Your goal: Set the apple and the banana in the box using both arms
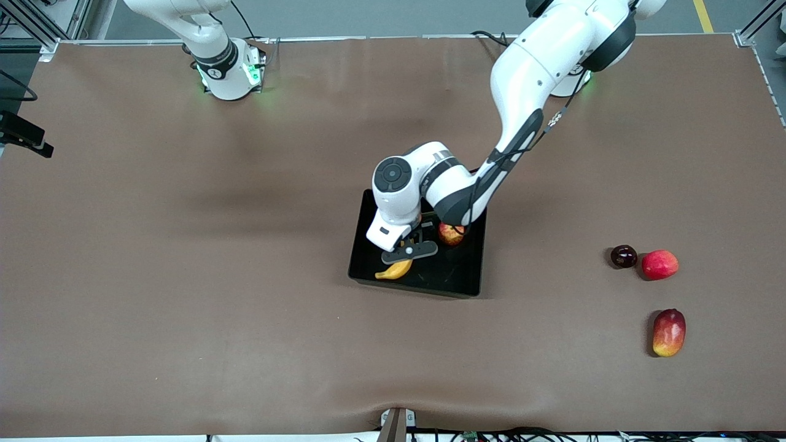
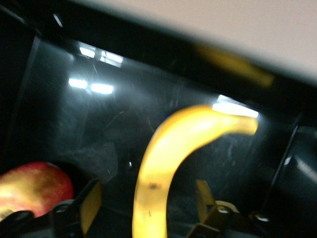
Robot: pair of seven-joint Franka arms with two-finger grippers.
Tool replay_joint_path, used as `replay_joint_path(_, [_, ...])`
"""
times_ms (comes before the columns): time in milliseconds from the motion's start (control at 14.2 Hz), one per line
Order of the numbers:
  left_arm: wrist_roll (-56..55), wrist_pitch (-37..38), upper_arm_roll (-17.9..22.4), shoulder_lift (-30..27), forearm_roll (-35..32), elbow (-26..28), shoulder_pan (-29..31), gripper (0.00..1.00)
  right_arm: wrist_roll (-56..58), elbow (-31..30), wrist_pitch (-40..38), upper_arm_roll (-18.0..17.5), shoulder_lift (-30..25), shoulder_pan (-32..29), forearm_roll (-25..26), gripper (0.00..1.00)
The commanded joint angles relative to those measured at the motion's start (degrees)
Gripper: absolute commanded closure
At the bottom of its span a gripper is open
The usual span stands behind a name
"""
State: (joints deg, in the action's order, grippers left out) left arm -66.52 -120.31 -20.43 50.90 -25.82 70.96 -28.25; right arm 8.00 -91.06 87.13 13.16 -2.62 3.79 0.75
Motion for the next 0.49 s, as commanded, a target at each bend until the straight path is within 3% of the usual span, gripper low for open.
replay_joint_path(0, [1.13, 2.87, -0.58, -7.46, 0.51, 1.20, 4.86, 0.00, -0.09, 0.18, -0.29, -0.59, -0.10, -0.80, 0.83, 0.00])
replay_joint_path(422, [5.93, 12.81, -0.49, -18.98, 1.12, 1.46, 14.44, 0.00, -0.09, 0.27, -0.29, -0.59, -0.10, -0.80, 0.83, 0.00])
